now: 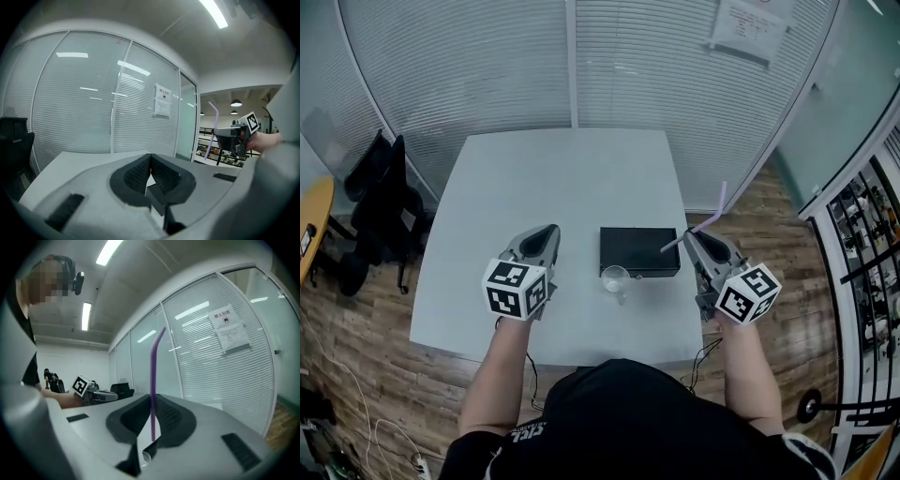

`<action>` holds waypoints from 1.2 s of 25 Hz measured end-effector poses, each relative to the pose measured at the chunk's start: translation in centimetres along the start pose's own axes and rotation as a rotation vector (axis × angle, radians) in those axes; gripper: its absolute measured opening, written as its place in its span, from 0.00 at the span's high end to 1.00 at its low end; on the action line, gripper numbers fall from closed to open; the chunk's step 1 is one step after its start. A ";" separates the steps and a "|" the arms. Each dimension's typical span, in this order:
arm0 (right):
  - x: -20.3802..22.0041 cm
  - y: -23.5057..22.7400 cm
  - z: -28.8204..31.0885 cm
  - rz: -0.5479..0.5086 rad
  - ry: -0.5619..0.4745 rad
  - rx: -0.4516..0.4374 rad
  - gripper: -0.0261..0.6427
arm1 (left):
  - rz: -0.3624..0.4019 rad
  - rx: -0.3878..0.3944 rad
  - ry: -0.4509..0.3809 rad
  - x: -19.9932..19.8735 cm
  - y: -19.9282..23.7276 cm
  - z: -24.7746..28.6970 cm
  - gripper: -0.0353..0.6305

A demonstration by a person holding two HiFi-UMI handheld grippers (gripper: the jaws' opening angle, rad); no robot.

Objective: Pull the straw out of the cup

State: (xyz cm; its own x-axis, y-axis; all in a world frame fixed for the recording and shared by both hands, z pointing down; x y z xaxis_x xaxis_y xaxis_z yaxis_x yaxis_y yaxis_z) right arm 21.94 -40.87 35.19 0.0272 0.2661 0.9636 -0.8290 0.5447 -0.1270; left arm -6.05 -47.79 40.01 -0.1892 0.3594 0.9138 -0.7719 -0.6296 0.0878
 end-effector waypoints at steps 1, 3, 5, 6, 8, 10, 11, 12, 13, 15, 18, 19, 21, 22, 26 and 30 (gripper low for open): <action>-0.1 0.1 -0.3 -0.017 -0.005 0.000 0.91 | 0.003 -0.006 -0.003 -0.1 0.0 -0.1 0.94; -0.2 0.1 -0.8 -0.048 -0.015 0.013 0.91 | 0.007 -0.016 -0.006 -0.1 0.0 -0.2 0.94; 0.0 0.1 -1.0 -0.071 -0.020 0.018 0.91 | 0.006 -0.021 -0.005 -0.1 0.1 -0.1 0.94; 0.1 0.2 -1.1 -0.078 -0.020 0.012 0.92 | 0.004 -0.023 -0.004 -0.1 0.1 -0.1 0.94; 0.6 0.5 -1.1 -0.080 -0.017 -0.004 0.92 | 0.000 -0.025 0.000 0.1 0.0 -0.1 0.94; 1.0 0.6 -1.0 -0.075 -0.007 -0.011 0.92 | -0.001 -0.026 0.003 0.3 -0.2 -0.1 0.94; 1.3 0.6 -0.9 -0.073 0.000 -0.010 0.92 | -0.001 -0.025 0.005 0.3 -0.2 -0.1 0.94; 1.5 0.6 -0.8 -0.071 0.008 -0.007 0.92 | -0.002 -0.026 0.007 0.4 -0.3 -0.1 0.94; 1.7 0.6 -0.7 -0.069 0.014 -0.004 0.92 | -0.002 -0.026 0.009 0.5 -0.3 -0.2 0.94; 2.0 0.6 -0.6 -0.065 0.020 -0.003 0.92 | -0.004 -0.028 0.012 0.7 -0.3 -0.2 0.94; 2.3 0.5 -0.6 -0.060 0.022 -0.007 0.92 | -0.005 -0.031 0.018 0.9 -0.4 -0.2 0.94; 2.3 0.5 -0.5 -0.059 0.022 -0.010 0.92 | -0.005 -0.031 0.020 1.0 -0.5 -0.2 0.94; 2.3 0.6 -0.5 -0.057 0.022 -0.015 0.92 | -0.005 -0.030 0.024 1.0 -0.6 -0.2 0.94; 2.3 0.6 -0.5 -0.056 0.022 -0.018 0.92 | -0.005 -0.030 0.026 1.1 -0.7 -0.1 0.94; 2.6 0.7 -0.5 -0.054 0.022 -0.030 0.92 | -0.007 -0.029 0.030 1.3 -0.9 -0.2 0.94; 2.6 1.0 -0.7 -0.052 0.022 -0.034 0.92 | -0.007 -0.030 0.031 1.3 -1.1 -0.4 0.94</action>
State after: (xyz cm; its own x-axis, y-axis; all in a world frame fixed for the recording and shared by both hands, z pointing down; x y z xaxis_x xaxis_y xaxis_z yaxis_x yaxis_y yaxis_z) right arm 21.55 -39.05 37.38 0.0820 0.2543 0.9636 -0.8068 0.5846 -0.0856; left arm -5.72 -46.36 40.99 -0.2025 0.3850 0.9004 -0.7908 -0.6066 0.0815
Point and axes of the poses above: the fingertips, and each gripper's own axes: z forward along the fingers, y to its left, x out of its underside, the point moved 3 cm from there along -z, backward along the fingers, and after that the axes turned 11 degrees about y, right-handed, at the moved point
